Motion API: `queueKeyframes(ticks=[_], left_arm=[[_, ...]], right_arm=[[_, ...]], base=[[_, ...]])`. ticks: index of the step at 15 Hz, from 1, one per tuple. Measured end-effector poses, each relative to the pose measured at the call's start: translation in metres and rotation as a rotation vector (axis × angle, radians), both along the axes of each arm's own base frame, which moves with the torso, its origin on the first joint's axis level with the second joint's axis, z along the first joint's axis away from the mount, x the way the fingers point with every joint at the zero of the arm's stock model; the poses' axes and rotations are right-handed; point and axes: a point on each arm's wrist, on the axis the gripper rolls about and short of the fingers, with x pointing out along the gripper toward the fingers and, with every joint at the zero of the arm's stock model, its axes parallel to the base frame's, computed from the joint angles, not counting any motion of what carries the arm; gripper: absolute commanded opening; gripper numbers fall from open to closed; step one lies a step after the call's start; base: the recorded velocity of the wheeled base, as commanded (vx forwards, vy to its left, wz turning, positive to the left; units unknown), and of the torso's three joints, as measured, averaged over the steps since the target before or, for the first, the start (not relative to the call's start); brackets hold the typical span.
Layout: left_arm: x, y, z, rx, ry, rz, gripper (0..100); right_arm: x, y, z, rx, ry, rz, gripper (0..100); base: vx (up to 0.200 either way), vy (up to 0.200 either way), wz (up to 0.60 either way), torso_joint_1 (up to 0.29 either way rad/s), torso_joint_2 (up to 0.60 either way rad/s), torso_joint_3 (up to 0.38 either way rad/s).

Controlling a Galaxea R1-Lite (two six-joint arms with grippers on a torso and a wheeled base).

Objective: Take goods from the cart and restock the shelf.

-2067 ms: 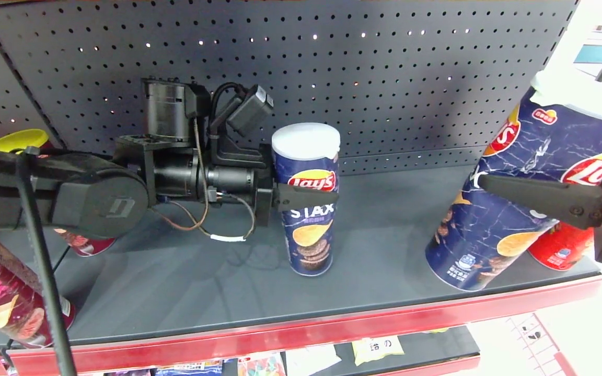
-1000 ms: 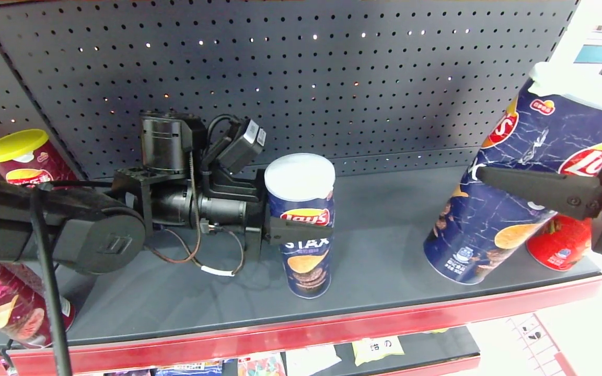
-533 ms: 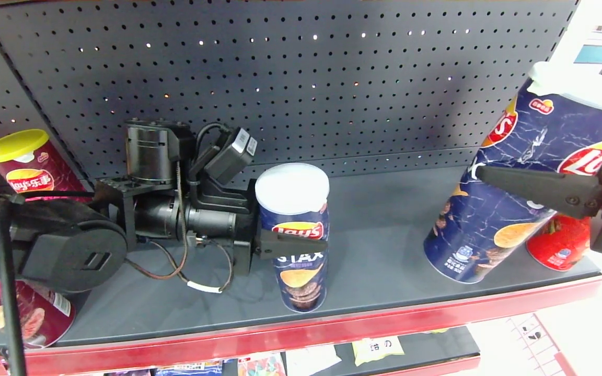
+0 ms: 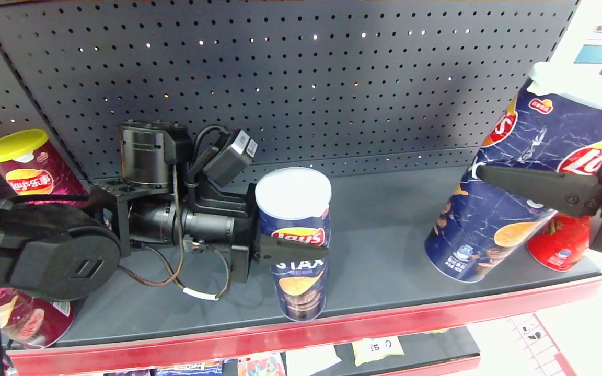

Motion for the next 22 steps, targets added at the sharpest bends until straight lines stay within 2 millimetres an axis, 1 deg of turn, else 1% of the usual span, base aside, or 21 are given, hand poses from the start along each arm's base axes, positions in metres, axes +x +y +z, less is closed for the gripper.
queueKeyframes(ticks=[6, 7, 11, 15, 16, 19, 20, 22], left_arm=[[-0.005, 0.0, -0.006, 0.01, 0.014, -0.009, 0], [-0.005, 0.0, -0.006, 0.011, 0.015, -0.01, 100], [-0.008, 0.0, -0.01, 0.024, 0.036, -0.006, 100], [-0.01, 0.005, -0.011, 0.025, 0.04, 0.004, 100], [-0.012, 0.009, -0.012, 0.029, 0.048, 0.012, 100], [-0.022, 0.026, -0.02, 0.046, 0.08, 0.048, 100], [-0.027, 0.033, -0.021, 0.05, 0.087, 0.062, 100], [-0.042, 0.054, -0.028, 0.062, 0.118, 0.106, 100]], right_arm=[[0.0, 0.0, 0.0, 0.0, 0.0, 0.001, 0], [0.0, 0.0, 0.0, 0.0, 0.0, 0.001, 0], [0.005, 0.003, -0.003, -0.011, 0.015, -0.001, 0], [0.018, 0.011, 0.0, -0.014, 0.02, 0.002, 0], [0.022, 0.014, 0.002, -0.013, 0.018, 0.004, 0], [0.044, 0.028, 0.007, -0.017, 0.022, 0.01, 0], [0.051, 0.032, 0.006, -0.024, 0.029, 0.012, 0], [0.065, 0.044, -0.005, -0.053, 0.067, 0.024, 0]], base=[[0.0, 0.0, 0.0, 0.0, 0.0, 0.0], [0.0, 0.0, 0.0, 0.0, 0.0, 0.0], [0.0, 0.0, 0.0, 0.0, 0.0, 0.0], [0.0, 0.0, 0.0, 0.0, 0.0, 0.0], [0.0, 0.0, 0.0, 0.0, 0.0, 0.0], [0.0, 0.0, 0.0, 0.0, 0.0, 0.0], [0.0, 0.0, 0.0, 0.0, 0.0, 0.0], [0.0, 0.0, 0.0, 0.0, 0.0, 0.0]])
